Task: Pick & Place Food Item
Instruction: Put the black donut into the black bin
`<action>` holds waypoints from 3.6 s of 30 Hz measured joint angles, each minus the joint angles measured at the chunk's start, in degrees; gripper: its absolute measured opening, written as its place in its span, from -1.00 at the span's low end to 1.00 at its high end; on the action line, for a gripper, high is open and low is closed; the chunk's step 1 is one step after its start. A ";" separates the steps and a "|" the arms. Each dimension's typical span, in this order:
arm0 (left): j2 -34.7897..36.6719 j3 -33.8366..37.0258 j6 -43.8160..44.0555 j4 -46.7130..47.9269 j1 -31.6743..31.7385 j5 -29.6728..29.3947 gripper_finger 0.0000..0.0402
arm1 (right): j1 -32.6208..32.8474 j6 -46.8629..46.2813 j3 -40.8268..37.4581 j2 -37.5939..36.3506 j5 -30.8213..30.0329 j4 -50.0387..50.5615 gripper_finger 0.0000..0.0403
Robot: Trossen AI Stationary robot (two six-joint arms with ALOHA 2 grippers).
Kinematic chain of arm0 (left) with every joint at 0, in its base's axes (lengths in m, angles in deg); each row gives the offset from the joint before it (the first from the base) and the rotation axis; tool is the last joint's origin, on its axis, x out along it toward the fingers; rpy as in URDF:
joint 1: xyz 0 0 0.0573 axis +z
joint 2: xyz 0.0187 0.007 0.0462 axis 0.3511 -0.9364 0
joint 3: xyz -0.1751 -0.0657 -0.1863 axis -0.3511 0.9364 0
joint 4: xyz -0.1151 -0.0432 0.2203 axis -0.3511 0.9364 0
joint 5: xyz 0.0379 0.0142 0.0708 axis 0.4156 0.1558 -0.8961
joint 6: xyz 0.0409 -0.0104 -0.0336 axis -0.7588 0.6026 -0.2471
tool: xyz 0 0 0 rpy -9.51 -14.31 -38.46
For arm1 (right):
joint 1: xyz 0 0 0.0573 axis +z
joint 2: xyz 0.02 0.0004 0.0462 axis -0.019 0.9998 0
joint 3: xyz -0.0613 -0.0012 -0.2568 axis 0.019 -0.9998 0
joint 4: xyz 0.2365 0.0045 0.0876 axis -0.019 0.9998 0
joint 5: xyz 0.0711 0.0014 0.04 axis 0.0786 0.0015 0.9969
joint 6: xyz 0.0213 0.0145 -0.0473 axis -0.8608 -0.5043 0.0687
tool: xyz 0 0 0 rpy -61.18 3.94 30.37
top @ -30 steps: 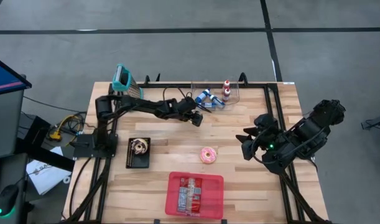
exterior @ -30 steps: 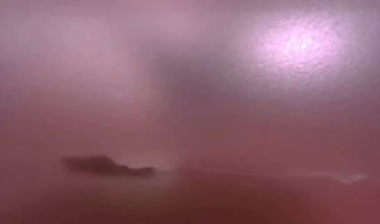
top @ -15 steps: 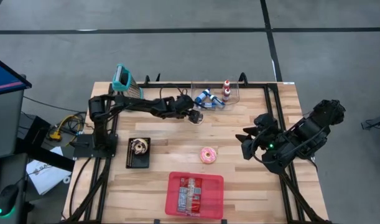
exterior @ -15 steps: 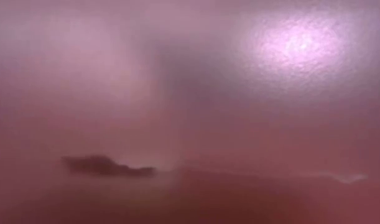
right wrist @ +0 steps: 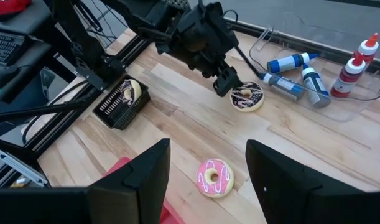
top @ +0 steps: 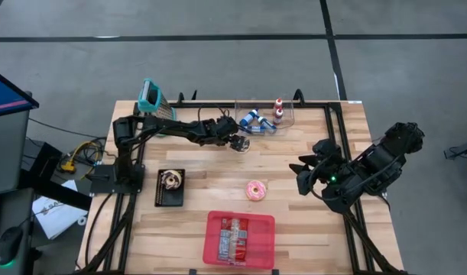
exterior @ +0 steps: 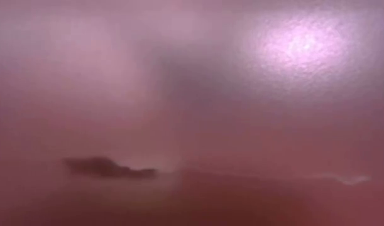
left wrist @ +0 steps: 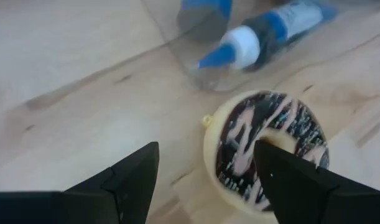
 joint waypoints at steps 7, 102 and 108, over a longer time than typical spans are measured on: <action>-0.67 -0.09 0.58 -0.82 -0.19 0.13 0.20 | 0.00 0.00 0.00 0.00 -0.14 -0.13 0.00; 46.05 33.94 34.52 42.94 -52.60 -12.04 0.07 | -2.50 -1.05 0.02 4.80 0.52 -5.88 0.00; 46.15 33.94 34.51 44.51 -52.60 -11.50 0.27 | -2.54 -1.05 0.02 6.18 1.34 -7.92 0.00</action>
